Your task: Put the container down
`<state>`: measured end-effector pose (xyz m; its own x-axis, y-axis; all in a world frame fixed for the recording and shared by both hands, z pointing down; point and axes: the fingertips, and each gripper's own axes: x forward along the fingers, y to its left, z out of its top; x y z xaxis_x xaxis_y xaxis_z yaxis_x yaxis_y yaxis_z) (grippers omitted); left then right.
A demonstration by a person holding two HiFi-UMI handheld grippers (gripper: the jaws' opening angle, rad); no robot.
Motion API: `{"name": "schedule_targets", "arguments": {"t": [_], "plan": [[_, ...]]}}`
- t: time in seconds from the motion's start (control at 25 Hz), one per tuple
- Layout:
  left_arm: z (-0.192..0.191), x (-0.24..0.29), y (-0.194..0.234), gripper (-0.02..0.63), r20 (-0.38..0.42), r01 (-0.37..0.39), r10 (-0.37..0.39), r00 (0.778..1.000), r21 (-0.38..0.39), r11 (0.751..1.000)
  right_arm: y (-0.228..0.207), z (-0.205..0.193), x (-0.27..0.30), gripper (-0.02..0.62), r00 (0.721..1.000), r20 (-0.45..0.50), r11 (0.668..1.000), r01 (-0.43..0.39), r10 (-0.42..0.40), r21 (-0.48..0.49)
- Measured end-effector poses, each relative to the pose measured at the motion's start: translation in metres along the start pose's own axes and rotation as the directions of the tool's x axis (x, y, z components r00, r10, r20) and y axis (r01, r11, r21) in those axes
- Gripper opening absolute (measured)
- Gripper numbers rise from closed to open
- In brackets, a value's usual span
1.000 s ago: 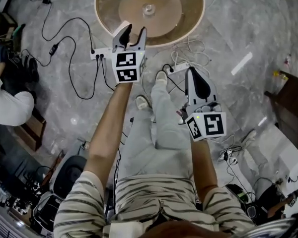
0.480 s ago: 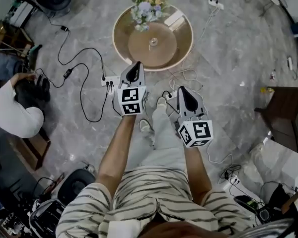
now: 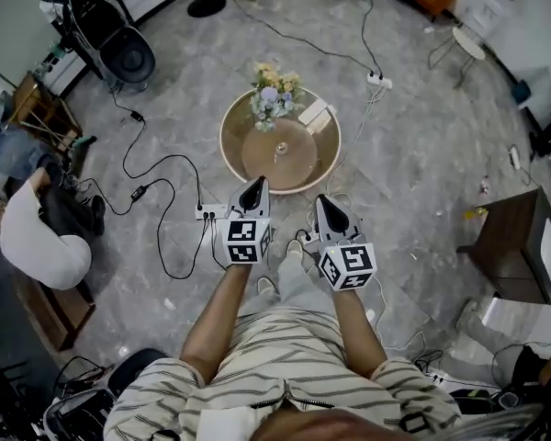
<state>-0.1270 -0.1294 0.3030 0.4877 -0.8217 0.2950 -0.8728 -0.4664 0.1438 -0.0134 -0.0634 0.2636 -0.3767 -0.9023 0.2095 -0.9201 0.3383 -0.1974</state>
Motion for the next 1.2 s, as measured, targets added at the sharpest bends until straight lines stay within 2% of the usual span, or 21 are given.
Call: {"name": "schedule_targets", "arguments": {"t": [0.16, 0.44, 0.72, 1.2], "plan": [[0.018, -0.022, -0.008, -0.005, 0.012, 0.020, -0.020, 1.000, -0.001, 1.000, 0.010, 0.023, -0.009, 0.009, 1.000, 0.021, 1.000, -0.023, 0.023, -0.009], [0.053, -0.049, -0.032, -0.005, 0.070, 0.057, -0.062, 0.996, 0.073, 0.996, 0.006, 0.058, -0.022, 0.009, 0.997, 0.073, 0.998, -0.024, 0.028, -0.051], [0.078, -0.064, -0.049, -0.005, 0.119, 0.065, -0.075, 0.990, 0.083, 0.994, 0.003, 0.070, -0.031, 0.008, 0.995, 0.097, 0.997, -0.031, 0.037, -0.069], [0.077, -0.059, -0.057, -0.003, 0.125, 0.065, -0.076, 0.989, 0.090, 0.994, -0.014, 0.073, -0.022, 0.008, 0.993, 0.116, 0.997, -0.030, 0.038, -0.071]]}}
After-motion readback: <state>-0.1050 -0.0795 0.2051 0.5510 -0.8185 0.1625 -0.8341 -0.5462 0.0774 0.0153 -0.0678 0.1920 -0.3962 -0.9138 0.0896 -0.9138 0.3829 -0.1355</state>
